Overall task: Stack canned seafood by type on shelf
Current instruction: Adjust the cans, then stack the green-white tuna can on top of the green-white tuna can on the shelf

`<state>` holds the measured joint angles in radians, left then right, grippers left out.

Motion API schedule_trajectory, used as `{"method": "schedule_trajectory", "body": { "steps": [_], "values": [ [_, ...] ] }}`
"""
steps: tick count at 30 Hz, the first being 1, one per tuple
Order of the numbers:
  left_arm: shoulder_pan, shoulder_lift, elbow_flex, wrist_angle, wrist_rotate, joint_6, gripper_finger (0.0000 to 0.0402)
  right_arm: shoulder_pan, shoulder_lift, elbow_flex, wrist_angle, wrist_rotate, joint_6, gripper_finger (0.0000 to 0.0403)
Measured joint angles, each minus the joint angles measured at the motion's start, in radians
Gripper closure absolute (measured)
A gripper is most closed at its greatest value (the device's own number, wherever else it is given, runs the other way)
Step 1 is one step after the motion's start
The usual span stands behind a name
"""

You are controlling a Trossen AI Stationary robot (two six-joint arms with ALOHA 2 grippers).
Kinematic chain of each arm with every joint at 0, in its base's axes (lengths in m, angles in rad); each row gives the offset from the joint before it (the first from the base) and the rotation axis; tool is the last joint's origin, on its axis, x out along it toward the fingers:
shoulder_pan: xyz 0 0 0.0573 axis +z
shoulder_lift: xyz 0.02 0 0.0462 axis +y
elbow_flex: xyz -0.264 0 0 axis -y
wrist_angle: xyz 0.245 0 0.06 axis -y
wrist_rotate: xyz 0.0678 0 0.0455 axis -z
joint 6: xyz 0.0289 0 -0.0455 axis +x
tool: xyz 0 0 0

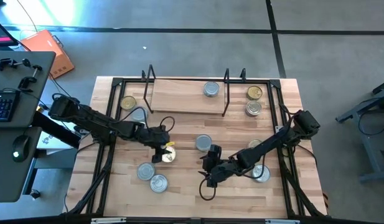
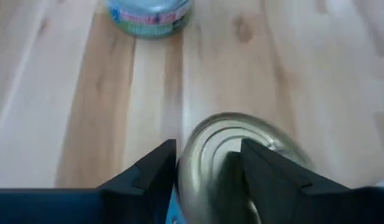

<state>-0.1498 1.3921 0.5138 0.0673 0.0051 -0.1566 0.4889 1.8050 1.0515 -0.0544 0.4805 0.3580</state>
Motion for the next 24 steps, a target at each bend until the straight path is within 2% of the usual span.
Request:
{"method": "schedule_trajectory", "body": {
  "steps": [8,11,14,16,20,24],
  "values": [
    [0.001,-0.009,0.009,-0.058,-0.016,0.006,0.0116,0.0,0.0,0.0,0.0,0.001,-0.006,0.0126],
    [0.0,-0.034,0.056,-0.163,-0.069,0.016,0.0103,0.003,0.0,0.0,-0.006,0.038,-0.024,0.0126],
    [-0.007,-0.055,0.095,-0.201,-0.152,0.021,0.0104,0.023,-0.025,0.0,-0.087,0.131,-0.019,0.0126],
    [-0.01,-0.057,0.11,-0.154,-0.174,0.031,0.0106,0.042,-0.053,0.0,-0.179,0.196,0.012,0.0126],
    [-0.008,-0.018,0.112,0.016,-0.144,0.047,0.0111,0.087,-0.087,-0.015,-0.344,0.269,0.095,0.0126],
    [-0.007,0.069,0.112,0.175,-0.145,0.083,0.0116,0.111,-0.114,-0.119,-0.278,0.263,0.178,0.0126]
  ]
}}
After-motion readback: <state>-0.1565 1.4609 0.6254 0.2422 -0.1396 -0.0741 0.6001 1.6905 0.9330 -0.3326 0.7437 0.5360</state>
